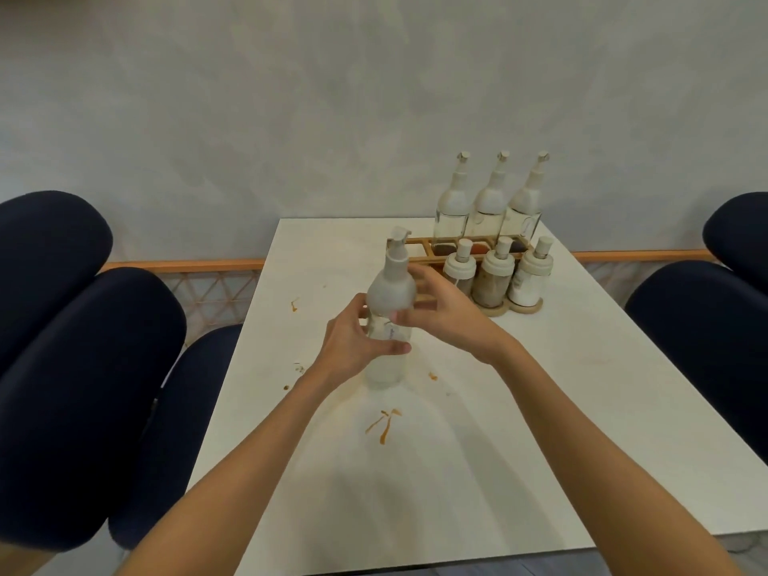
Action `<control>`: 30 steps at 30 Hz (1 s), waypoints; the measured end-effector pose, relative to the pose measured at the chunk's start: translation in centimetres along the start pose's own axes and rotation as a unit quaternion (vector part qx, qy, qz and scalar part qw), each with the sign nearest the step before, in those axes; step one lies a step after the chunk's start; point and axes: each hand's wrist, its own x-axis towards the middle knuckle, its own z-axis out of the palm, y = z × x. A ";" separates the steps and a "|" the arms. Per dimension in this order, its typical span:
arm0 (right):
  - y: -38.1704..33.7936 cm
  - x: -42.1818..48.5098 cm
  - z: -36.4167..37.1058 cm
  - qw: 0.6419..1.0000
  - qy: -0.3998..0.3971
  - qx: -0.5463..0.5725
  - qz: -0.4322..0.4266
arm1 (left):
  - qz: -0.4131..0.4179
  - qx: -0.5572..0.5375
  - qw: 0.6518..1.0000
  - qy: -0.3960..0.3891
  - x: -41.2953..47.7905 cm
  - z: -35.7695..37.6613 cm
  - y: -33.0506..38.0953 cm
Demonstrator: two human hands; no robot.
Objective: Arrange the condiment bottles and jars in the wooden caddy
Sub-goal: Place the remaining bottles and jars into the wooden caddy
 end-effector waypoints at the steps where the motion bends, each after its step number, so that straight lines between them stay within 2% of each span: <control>1: 0.2 -0.3 -0.3 1.000 0.005 -0.004 -0.005 | 0.001 -0.001 1.000 -0.006 -0.1 0.7 0.4; 8: 2.1 -2.0 -2.5 0.999 0.034 0.006 -0.003 | -0.004 -0.013 0.999 -0.041 -0.6 4.9 1.3; 16: 3.0 -2.8 -4.2 0.999 -0.015 -0.022 0.020 | -0.020 -0.007 0.996 -0.083 -1.1 6.3 0.8; 24: 2.4 -1.4 -5.7 0.995 -0.087 -0.052 0.008 | -0.039 -0.026 0.992 -0.119 -1.1 5.7 0.6; 30: 2.1 -1.3 -5.3 0.988 -0.048 -0.148 -0.003 | -0.046 -0.049 0.991 -0.112 -1.5 5.8 0.5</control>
